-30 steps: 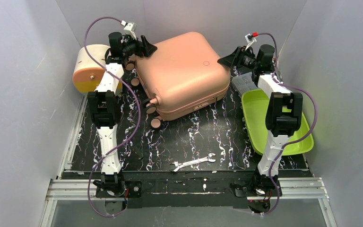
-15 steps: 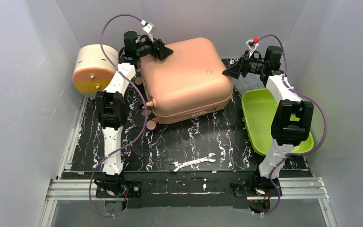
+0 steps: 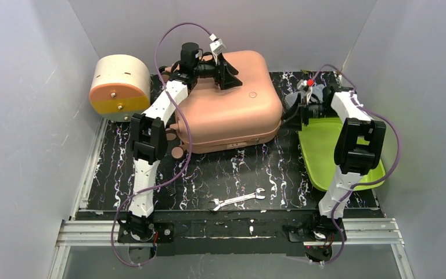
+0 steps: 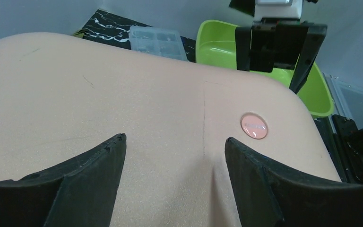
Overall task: Open, take out, and arrange the luggage
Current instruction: Rotate the luggage at the center of the board.
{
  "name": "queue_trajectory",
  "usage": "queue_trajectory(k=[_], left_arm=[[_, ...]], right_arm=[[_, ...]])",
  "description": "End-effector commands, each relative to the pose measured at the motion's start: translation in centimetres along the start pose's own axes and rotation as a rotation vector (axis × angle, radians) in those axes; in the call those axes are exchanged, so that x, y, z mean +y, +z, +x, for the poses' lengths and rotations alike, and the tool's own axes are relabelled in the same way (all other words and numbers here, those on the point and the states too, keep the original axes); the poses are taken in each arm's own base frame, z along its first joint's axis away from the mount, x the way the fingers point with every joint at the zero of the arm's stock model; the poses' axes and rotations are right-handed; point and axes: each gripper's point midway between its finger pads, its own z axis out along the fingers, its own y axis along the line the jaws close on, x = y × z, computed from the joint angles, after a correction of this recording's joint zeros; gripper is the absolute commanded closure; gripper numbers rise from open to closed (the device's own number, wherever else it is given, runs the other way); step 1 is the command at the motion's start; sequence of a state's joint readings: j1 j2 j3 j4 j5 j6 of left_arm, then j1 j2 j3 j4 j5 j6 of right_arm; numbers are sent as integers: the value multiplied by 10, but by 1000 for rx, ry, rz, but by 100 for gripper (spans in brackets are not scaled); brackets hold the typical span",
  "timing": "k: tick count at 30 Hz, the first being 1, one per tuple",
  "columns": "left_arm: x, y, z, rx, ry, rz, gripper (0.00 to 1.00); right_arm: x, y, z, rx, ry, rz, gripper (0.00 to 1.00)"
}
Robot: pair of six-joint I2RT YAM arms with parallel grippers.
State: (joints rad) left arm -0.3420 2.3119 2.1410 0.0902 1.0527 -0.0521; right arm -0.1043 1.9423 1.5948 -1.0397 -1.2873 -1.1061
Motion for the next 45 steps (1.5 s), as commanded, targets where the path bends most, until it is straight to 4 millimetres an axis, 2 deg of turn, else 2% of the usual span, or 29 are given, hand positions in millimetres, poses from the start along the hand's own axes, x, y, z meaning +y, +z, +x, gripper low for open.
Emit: queue_trajectory(k=[1,3,5,8,9,11,13,15,17,18,19,20,22,26,30,32,35,42,45], left_arm=[[-13,-8,122,246,-489,13,25],[-18,-10,106,227,-455,12,25],[-24,-15,84,205,-408,-1,22],[-40,-27,47,178,-324,-29,5],[-46,-33,34,171,-292,-39,2],[-62,-47,14,173,-229,-64,2],[-77,-67,-3,189,-145,-120,2],[-89,-91,-10,234,-69,-204,2],[-104,-117,-8,293,3,-258,2],[-112,-130,-5,318,34,-285,2],[-123,-145,-6,329,70,-317,2],[-128,-158,6,354,72,-345,2],[-138,-182,18,375,96,-393,2],[-153,-227,35,403,125,-502,2],[-168,-259,53,405,107,-564,2],[-173,-268,64,410,110,-588,2],[-176,-272,75,406,113,-606,2],[-180,-265,66,339,79,-596,2],[-175,-267,73,356,80,-614,2]], right_arm=[[87,31,41,149,331,-189,26],[90,26,41,181,273,-169,26],[85,23,42,219,238,-104,25],[60,15,41,267,154,118,22],[48,10,42,285,117,221,19],[36,0,36,286,43,384,17],[44,-4,33,269,10,421,15],[58,-2,31,224,11,411,15],[69,5,27,143,-21,398,14],[75,10,35,117,-28,388,13],[78,15,34,82,-71,379,13],[80,20,37,60,-107,376,13],[80,31,37,8,-197,375,12],[93,68,45,-22,-362,291,11],[100,98,43,-70,-419,244,12],[94,101,34,-145,-400,283,12],[80,96,26,-215,-375,386,11],[78,86,19,-328,-278,465,14],[69,88,21,-331,-204,496,19]])
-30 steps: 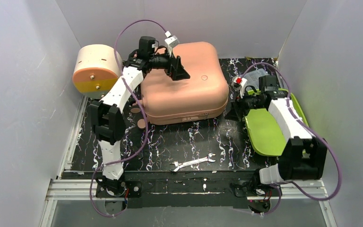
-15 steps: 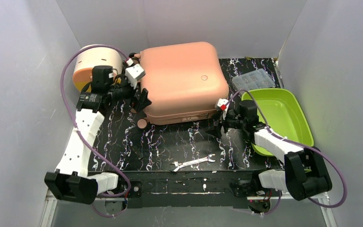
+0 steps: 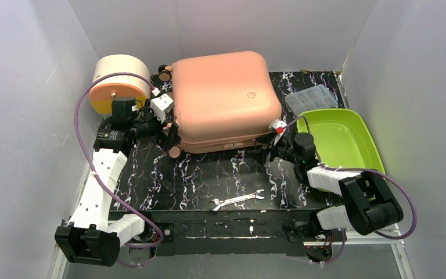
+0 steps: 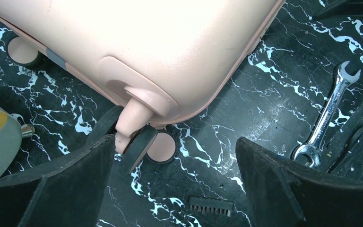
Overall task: Open, take out, and arrange the luggage
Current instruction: Rotate the luggage at the center of the board, then grab the zipper of the luggage.
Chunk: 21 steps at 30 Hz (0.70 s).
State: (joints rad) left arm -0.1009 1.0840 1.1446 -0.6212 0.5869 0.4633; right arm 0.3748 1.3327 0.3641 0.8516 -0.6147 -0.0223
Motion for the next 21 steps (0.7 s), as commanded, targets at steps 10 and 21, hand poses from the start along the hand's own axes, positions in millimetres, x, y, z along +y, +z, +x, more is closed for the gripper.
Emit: queue_trajectory(k=[10,21], left_arm=[[14,8,16,49,48,-17,2],[14,16,17,63,84,42,2]], right_arm=[[-53,24,-37,-110,187,215,26],[-45,30,-39,-103,185,162,35]])
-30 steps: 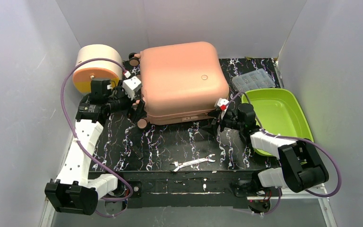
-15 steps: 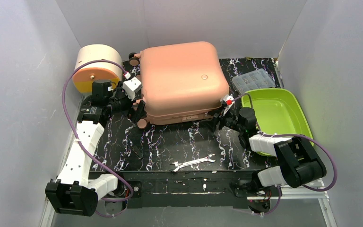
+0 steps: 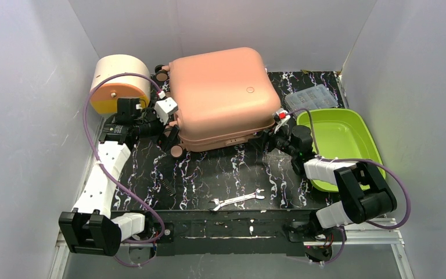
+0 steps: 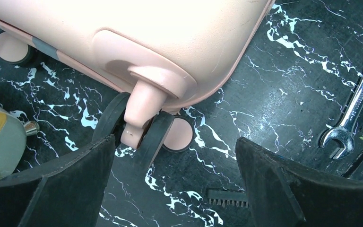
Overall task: Open, take out, and arrange the luggage
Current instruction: Grab the zipper of the luggage, then unzip the zipper of the luggage.
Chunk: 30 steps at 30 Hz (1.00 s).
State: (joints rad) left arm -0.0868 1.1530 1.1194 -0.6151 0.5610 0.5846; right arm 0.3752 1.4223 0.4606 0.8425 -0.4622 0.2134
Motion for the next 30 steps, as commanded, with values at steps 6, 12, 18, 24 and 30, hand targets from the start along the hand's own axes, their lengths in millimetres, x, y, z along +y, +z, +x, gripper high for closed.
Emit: queue_trajectory(k=[6,12,18,24,30], left_arm=[[-5,-2,-12,-38,13,52,2],[-4,-1,-10,-36,5,51,2],[-5,-3,-11,-39,5,48,2],[-2,-2,-7,-26,2,27,2],[14,-2,-1,12,-32,-58,6]], right_arm=[[-6,22,-27,-81,-71,8,52],[-12,26,-22,-80,-59,52,63],[-8,29,-28,-113,-63,60,74],[-29,18,-31,-75,-99,214,99],[-54,-10,-17,86,-145,364,99]])
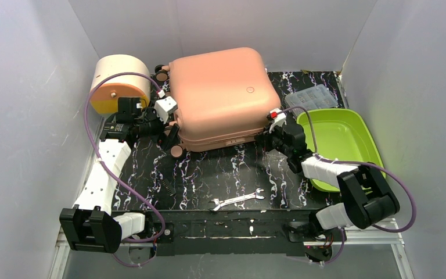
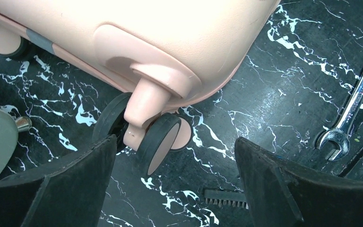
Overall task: Open, take out, and arrange the luggage
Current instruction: Unzip the zipper of the luggage.
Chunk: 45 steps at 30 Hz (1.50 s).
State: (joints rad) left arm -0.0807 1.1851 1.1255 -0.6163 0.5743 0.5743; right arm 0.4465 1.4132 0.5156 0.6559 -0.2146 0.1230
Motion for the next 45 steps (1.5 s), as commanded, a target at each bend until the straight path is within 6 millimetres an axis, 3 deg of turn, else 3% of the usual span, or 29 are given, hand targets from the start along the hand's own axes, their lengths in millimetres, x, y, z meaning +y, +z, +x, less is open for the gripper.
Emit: queue_trajectory(k=[1,9,13,17,21,27,33,36,41,45], left_arm=[[15,-8,-3,3,-8,-94,8],[28,-5,12,42,-22,-173,18],[34,-4,16,58,-22,-201,29],[35,-2,18,61,-29,-206,33],[37,0,18,63,-39,-207,35],[26,-5,9,17,-16,-169,36],[25,-5,6,17,-10,-151,39],[25,-3,6,19,-14,-143,40],[24,-4,7,21,-15,-144,41],[23,-7,2,4,10,-142,41]], right_arm=[[-41,-14,-25,14,-79,189,99],[-101,-43,-28,82,-60,327,99],[-124,-51,-26,134,-113,339,99],[-136,-38,-26,222,-249,270,99],[-142,-23,-11,320,-368,151,99],[-119,-21,-12,254,-372,2,99],[-169,-16,-32,259,-494,171,99],[-182,-5,-46,240,-527,178,99],[-204,13,-48,311,-574,175,99],[-216,28,-63,337,-653,102,99]])
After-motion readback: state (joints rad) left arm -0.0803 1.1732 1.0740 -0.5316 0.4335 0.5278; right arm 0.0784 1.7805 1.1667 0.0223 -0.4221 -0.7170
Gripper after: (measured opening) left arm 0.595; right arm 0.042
